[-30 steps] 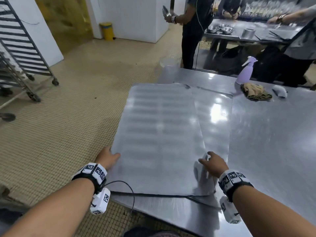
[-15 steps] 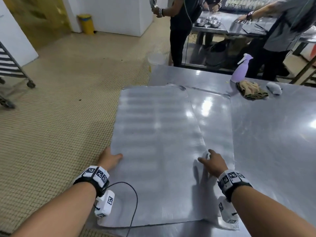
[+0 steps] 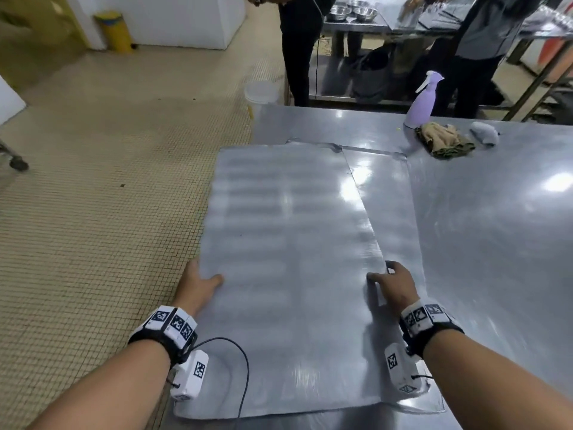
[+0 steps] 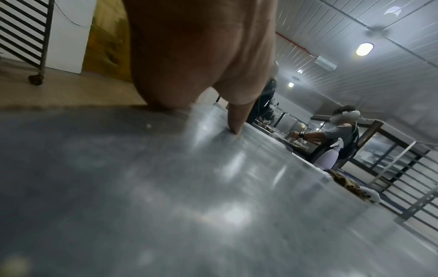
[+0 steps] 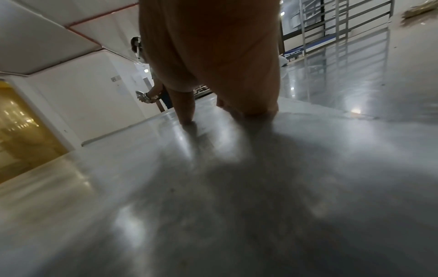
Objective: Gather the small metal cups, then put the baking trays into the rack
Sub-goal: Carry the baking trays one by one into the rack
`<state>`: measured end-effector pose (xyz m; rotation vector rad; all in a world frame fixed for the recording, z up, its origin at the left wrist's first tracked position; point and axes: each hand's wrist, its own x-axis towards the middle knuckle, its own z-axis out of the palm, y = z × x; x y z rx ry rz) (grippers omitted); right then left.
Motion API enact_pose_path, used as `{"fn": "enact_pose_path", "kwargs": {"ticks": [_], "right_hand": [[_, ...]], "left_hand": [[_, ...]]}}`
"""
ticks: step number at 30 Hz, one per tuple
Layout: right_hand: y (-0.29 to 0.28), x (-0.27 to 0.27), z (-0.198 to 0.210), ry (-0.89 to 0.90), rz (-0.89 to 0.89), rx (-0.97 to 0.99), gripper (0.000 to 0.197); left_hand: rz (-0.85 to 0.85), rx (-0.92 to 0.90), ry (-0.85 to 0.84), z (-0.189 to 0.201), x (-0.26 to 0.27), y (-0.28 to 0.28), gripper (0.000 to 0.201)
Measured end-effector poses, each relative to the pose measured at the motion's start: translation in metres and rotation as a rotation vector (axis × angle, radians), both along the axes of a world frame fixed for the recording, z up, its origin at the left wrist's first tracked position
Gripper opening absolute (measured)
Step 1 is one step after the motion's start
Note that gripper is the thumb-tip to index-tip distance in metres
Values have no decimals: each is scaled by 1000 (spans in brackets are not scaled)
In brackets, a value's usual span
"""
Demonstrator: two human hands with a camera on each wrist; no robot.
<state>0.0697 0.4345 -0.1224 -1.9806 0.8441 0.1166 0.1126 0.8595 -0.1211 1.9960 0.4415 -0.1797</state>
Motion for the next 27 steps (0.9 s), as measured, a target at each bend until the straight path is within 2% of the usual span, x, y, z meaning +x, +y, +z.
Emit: {"fn": "enact_pose_path", "kwargs": {"ticks": [4, 7, 8, 11, 16, 23, 25, 27], "right_hand": [[-13, -13, 10, -51, -91, 24, 40], [-32, -23, 14, -54, -152, 25, 40], [-39, -24, 14, -54, -169, 24, 44], [-57, -27, 10, -43, -213, 17, 47], [-66, -25, 10, -57, -270, 28, 46], [-72, -10, 16, -17, -246, 9, 45], [-73, -8, 17, 38, -215, -62, 48], [-75, -7, 16, 139, -152, -179, 54]], "left_hand": [[-70, -25, -7, 15, 25, -22, 50], [-166, -25, -10, 22, 45, -46, 67], [-199, -11, -6, 23, 52, -53, 68], [-233, 59, -1, 26, 68, -75, 54], [-234, 93, 8, 27, 80, -92, 65], [-341, 116, 16, 38, 89, -98, 36], [-408, 169, 65, 37, 93, -96, 29], [-453, 307, 87, 36, 98, -92, 19]]}}
